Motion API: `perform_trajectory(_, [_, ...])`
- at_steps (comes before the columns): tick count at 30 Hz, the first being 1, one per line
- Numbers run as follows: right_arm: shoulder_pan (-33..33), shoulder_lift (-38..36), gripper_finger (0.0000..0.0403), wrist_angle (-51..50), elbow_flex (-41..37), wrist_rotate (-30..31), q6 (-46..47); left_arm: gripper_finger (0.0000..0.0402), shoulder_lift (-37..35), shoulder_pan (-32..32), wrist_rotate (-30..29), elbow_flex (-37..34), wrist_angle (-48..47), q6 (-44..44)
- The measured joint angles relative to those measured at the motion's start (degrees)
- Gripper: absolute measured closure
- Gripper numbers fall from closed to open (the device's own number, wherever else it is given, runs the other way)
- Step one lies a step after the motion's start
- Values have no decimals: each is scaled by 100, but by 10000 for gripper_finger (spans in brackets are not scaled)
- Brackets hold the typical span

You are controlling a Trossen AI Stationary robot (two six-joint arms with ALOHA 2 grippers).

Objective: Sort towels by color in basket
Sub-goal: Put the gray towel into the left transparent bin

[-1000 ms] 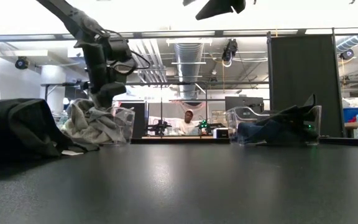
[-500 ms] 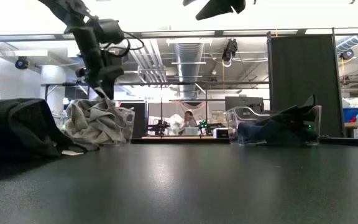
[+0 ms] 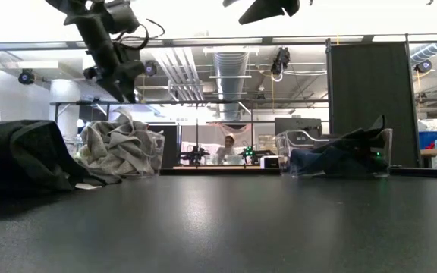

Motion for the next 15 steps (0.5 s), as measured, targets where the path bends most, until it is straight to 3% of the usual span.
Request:
perform_trajectory(4, [-2,0,62,7,0,0,-37,218,21,2,-194,-185,517,-9])
perform_trajectory(10, [0,0,72,27,-14,0,-31,383,364,20,-243,-651,1705,-8])
perform_trajectory(15, [0,2,78,23,-57,-2,16,397,759,50,-373,-685,1214,-203])
